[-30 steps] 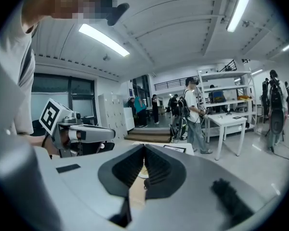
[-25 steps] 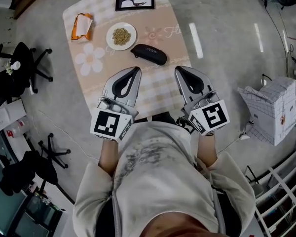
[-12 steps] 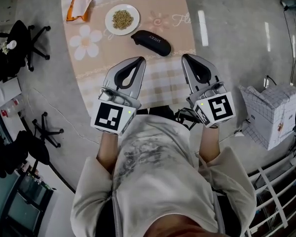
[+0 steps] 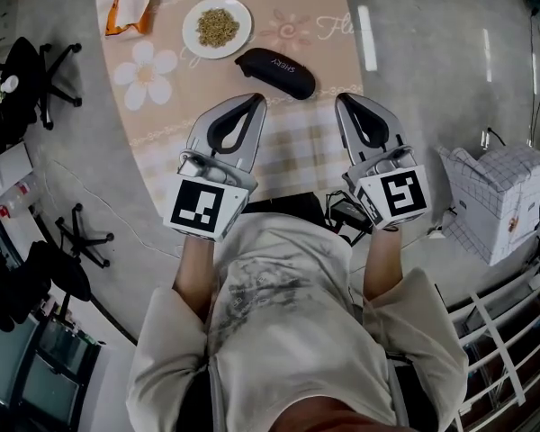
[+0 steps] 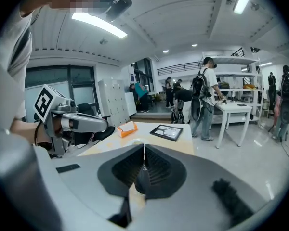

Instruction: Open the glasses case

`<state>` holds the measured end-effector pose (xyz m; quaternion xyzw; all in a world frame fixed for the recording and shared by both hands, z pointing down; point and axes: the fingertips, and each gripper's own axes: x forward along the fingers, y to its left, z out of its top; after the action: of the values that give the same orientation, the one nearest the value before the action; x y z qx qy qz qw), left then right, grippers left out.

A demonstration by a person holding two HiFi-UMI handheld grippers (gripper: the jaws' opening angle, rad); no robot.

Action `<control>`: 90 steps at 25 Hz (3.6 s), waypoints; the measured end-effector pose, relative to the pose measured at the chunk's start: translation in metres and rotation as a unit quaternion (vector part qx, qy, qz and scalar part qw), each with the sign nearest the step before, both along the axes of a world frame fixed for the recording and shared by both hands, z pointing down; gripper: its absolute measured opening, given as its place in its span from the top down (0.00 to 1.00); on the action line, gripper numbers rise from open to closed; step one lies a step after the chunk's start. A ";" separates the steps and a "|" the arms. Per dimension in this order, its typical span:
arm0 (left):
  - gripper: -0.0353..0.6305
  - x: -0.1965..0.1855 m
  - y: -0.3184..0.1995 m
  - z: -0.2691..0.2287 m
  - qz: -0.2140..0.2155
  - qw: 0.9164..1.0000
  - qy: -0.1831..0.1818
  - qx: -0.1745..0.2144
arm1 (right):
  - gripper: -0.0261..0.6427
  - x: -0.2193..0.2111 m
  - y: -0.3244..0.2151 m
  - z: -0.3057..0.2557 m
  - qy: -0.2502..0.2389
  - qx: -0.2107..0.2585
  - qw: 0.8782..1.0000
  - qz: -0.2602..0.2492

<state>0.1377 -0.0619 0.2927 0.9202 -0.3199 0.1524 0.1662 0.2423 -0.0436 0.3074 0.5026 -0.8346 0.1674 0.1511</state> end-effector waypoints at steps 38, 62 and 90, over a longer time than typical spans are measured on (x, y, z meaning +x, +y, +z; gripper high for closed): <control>0.90 0.021 -0.030 0.126 0.018 0.998 -0.011 -0.066 | 0.85 -0.009 -0.037 0.140 0.022 -0.094 0.995 0.005; 0.84 0.007 -0.024 0.138 0.008 0.997 -0.026 -0.077 | 0.82 -0.059 -0.002 0.140 -0.059 -0.106 0.991 -0.051; 0.93 -0.042 -0.020 0.148 -0.053 0.993 -0.053 -0.092 | 0.81 -0.091 0.012 0.145 -0.062 -0.136 0.981 -0.125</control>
<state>0.0953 -0.0824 0.4411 0.8735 -0.3611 0.2203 0.2409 0.1514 -0.0320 0.4525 0.3580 -0.8680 0.2898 0.1855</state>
